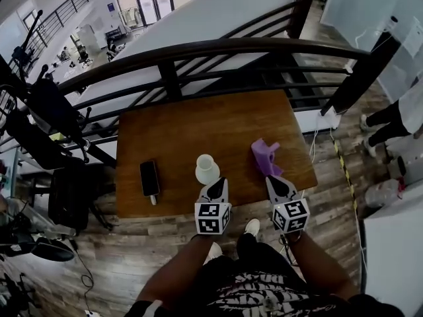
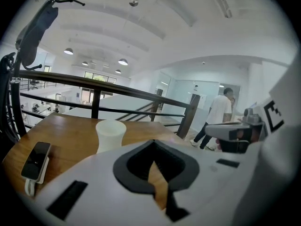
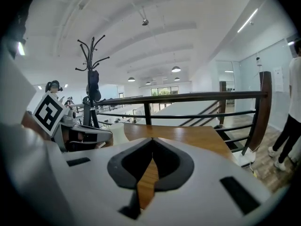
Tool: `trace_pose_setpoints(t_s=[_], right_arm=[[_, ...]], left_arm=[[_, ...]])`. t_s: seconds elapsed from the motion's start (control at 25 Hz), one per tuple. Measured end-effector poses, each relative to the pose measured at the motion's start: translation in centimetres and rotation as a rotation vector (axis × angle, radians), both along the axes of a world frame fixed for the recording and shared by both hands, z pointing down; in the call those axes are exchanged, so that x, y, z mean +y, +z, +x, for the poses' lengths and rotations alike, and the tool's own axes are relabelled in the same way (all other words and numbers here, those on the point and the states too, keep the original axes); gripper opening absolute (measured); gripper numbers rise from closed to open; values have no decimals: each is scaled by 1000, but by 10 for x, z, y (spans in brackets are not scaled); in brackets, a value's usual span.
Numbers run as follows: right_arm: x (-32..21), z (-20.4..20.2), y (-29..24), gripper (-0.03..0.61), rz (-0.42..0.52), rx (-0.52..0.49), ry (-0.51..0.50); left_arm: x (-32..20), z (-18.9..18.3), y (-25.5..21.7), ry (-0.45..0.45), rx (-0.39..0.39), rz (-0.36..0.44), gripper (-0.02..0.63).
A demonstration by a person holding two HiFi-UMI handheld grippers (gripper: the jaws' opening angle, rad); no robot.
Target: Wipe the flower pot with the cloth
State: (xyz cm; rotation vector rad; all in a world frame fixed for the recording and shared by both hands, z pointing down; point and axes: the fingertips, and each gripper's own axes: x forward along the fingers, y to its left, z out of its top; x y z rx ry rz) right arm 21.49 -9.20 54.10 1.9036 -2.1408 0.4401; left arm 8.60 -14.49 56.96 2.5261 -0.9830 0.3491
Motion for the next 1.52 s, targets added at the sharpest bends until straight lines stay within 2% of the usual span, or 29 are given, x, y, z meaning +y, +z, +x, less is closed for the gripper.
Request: trace_pose_setpoints(t_s=[0.36,0.44,0.64,1.2,1.4,1.52], right_arm=[[-39,52,44,2,-125,15,8],[-46,57,59,74,-166,15,-5],[-57,73,97,89,-271,47,-5],[-89,90,179,137,-465,93,-41],[-90,97,204,133,-560,108,-82],[-92,98,211,61,-568,138,-105]], left_arm=[[-20,24,10,-26,-31,-21,3],[-22,28,12,-27,-38,-25,2],[-21,39,21,-26,-46,-40,3],[-19,23,40,-68,-87,-92,3],[-15,33,40,-53,-102,-92,2],[-13,33,43,-66,-103,-98,2]])
